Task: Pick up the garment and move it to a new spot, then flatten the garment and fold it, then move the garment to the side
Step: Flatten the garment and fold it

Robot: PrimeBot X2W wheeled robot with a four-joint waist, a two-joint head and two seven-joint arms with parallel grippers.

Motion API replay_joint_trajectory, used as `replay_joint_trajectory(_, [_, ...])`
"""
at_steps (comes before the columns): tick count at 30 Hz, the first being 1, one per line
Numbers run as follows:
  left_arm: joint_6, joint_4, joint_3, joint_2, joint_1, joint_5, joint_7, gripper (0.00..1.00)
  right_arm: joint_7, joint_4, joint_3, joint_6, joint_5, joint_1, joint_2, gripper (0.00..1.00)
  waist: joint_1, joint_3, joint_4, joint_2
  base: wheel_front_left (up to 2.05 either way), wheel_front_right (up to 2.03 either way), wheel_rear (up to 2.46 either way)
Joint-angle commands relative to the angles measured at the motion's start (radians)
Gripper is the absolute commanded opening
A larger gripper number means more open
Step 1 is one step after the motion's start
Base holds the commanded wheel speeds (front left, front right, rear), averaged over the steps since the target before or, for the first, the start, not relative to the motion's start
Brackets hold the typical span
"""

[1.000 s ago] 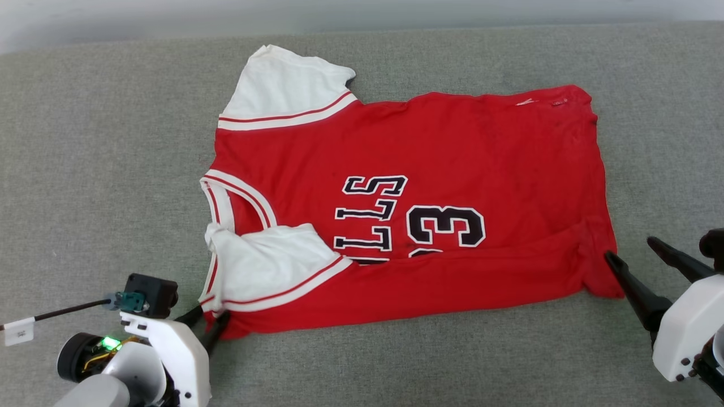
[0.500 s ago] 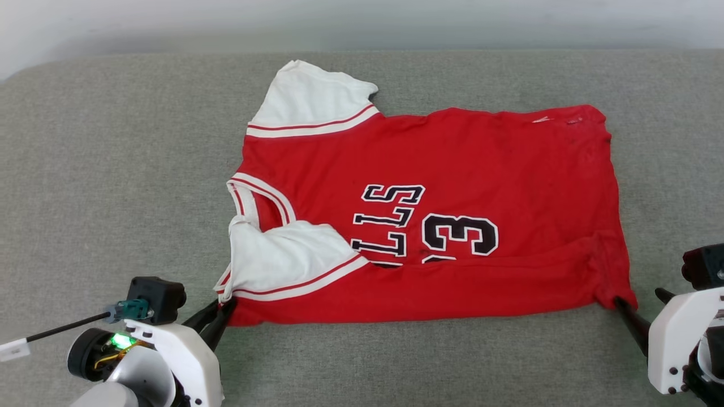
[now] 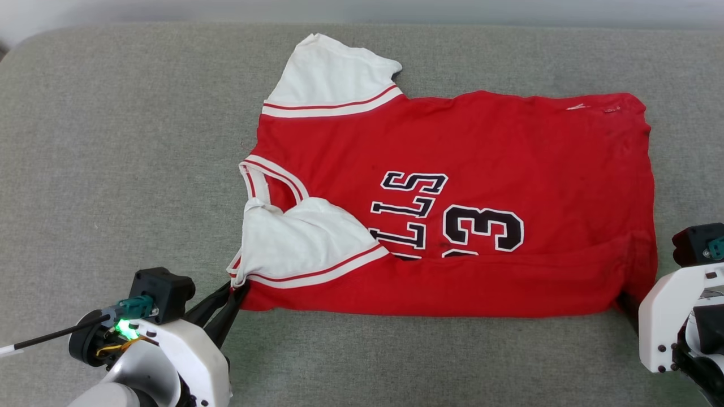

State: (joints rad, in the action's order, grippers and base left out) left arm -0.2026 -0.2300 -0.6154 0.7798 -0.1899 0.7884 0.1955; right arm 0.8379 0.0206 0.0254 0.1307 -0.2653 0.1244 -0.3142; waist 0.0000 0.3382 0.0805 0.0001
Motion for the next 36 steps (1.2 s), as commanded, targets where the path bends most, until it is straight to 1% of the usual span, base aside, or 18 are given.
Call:
replay_joint_trajectory(1, [-0.001, -0.003, -0.002, 0.004, -0.009, -0.004, 0.002, 0.00, 0.026, -0.061, -0.032, 0.000, 0.002, -0.022, 0.016, 0.00, 0.0000, 0.005, 0.004, -0.0001, 0.00, 0.00, 0.00])
replay_joint_trajectory(5, [0.006, 0.014, -0.008, 0.006, -0.009, 0.002, 0.008, 0.00, 0.019, -0.089, -0.029, 0.000, 0.005, -0.028, 0.002, 0.00, 0.0000, -0.004, 0.008, -0.0001, 0.00, 0.00, 0.00])
replay_joint_trajectory(10, [0.015, 0.052, -0.017, 0.019, 0.033, 0.017, 0.011, 0.00, 0.012, -0.091, -0.020, -0.001, -0.007, -0.052, -0.025, 0.00, 0.0000, -0.078, -0.004, -0.0001, 0.00, 0.00, 0.00])
replay_joint_trajectory(16, [0.010, 0.058, -0.032, 0.055, 0.101, 0.040, 0.027, 0.00, 0.026, -0.029, 0.002, -0.001, -0.043, -0.091, -0.064, 0.00, 0.0000, -0.162, -0.027, -0.0001, 0.00, 0.00, 0.00])
replay_joint_trajectory(19, [0.003, 0.045, -0.031, 0.049, 0.152, 0.081, 0.028, 0.00, 0.047, 0.009, 0.026, -0.001, -0.060, -0.140, -0.085, 0.00, 0.0000, -0.187, -0.037, -0.0001, 0.00, 0.00, 0.00])
replay_joint_trajectory(22, [-0.003, 0.030, -0.041, 0.065, 0.202, 0.107, 0.040, 0.00, 0.081, 0.054, 0.062, -0.001, -0.075, -0.192, -0.094, 0.00, 0.0000, -0.197, -0.044, -0.0001, 0.00, 0.00, 0.00])
replay_joint_trajectory(24, [-0.006, 0.023, -0.051, 0.070, 0.229, 0.114, 0.044, 0.00, 0.101, 0.080, 0.086, -0.001, -0.075, -0.229, -0.096, 0.00, 0.0000, -0.200, -0.047, -0.0001, 0.00, 0.00, 0.00])
replay_joint_trajectory(28, [-0.003, 0.021, -0.070, 0.058, 0.256, 0.120, 0.046, 0.00, 0.124, 0.105, 0.112, -0.001, -0.080, -0.278, -0.081, 0.00, 0.0000, -0.201, -0.052, -0.0001, 0.00, 0.00, 0.00])
replay_joint_trajectory(33, [0.012, 0.051, -0.102, 0.028, 0.257, 0.111, 0.045, 0.00, 0.124, 0.104, 0.124, -0.001, -0.079, -0.313, -0.041, 0.00, 0.0000, -0.200, -0.058, -0.0001, 0.00, 0.00, 0.00])
replay_joint_trajectory(34, [0.017, 0.060, -0.108, 0.020, 0.252, 0.107, 0.043, 0.11, 0.120, 0.097, 0.124, -0.001, -0.081, -0.312, -0.036, 0.00, 0.0000, -0.201, -0.059, -0.0001, 0.00, 0.00, 0.00])
replay_joint_trajectory(35, [0.027, 0.068, -0.113, 0.015, 0.245, 0.101, 0.042, 0.47, 0.112, 0.091, 0.122, -0.001, -0.078, -0.311, -0.035, 0.44, 0.0000, -0.202, -0.059, -0.0001, 0.00, 0.00, 0.00])
replay_joint_trajectory(36, [0.035, 0.075, -0.119, 0.011, 0.239, 0.098, 0.042, 0.98, 0.102, 0.087, 0.118, -0.001, -0.073, -0.306, -0.035, 1.00, 0.0000, -0.202, -0.060, -0.0001, 0.00, 0.00, 0.00])
